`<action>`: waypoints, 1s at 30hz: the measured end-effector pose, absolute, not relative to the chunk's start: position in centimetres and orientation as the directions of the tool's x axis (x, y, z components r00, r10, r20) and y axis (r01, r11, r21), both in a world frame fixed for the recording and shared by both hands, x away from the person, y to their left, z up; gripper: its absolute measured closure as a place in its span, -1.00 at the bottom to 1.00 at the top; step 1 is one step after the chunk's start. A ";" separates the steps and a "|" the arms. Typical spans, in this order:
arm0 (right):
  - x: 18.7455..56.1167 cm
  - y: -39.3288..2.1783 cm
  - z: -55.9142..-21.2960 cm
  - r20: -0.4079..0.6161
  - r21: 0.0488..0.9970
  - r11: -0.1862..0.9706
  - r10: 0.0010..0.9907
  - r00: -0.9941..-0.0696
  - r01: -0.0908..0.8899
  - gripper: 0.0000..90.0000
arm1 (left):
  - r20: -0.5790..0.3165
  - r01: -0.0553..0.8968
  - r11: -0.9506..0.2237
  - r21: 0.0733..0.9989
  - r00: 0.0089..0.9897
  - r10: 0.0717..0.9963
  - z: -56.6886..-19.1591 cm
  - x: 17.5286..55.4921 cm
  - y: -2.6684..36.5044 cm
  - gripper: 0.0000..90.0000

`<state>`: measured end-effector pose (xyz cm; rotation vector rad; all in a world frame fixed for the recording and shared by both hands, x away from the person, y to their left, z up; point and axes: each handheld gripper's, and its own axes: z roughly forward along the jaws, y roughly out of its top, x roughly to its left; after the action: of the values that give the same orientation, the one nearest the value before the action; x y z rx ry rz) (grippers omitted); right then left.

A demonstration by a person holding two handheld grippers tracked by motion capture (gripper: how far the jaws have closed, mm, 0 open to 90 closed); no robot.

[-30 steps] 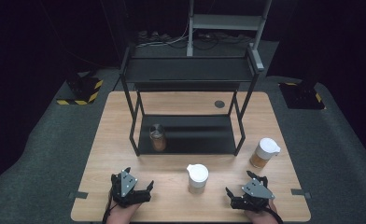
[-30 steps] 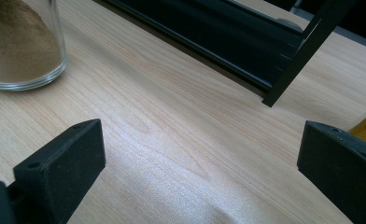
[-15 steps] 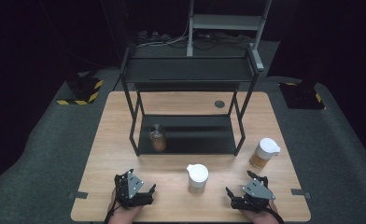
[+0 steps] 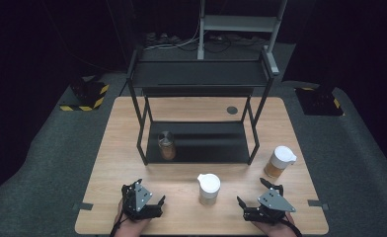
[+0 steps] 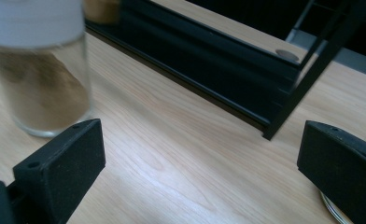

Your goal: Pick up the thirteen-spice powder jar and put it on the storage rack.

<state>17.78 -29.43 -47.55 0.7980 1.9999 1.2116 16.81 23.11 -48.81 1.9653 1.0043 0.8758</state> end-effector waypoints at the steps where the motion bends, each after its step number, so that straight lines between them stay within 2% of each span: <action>1: 17.7 -29.3 -47.5 -0.222 0.910 0.384 0.767 -0.602 0.154 -1.00 | 0.233 0.346 -0.413 0.842 0.459 0.858 -48.8 16.8 23.1 -0.98; 10: 18.0 -28.3 -46.6 -0.207 0.918 0.374 0.732 -0.649 0.129 -1.00 | 0.249 0.337 -0.432 0.837 0.467 0.848 -48.8 16.8 23.0 -0.98; 30: 18.5 -25.9 -46.1 -0.158 0.934 0.340 0.670 -0.726 0.111 -1.00 | 0.227 0.335 -0.412 0.848 0.473 0.852 -48.9 16.8 23.5 -0.98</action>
<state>18.53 -25.94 -46.09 0.6802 2.0809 1.3895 16.77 23.45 -48.88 1.9620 0.9848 0.8648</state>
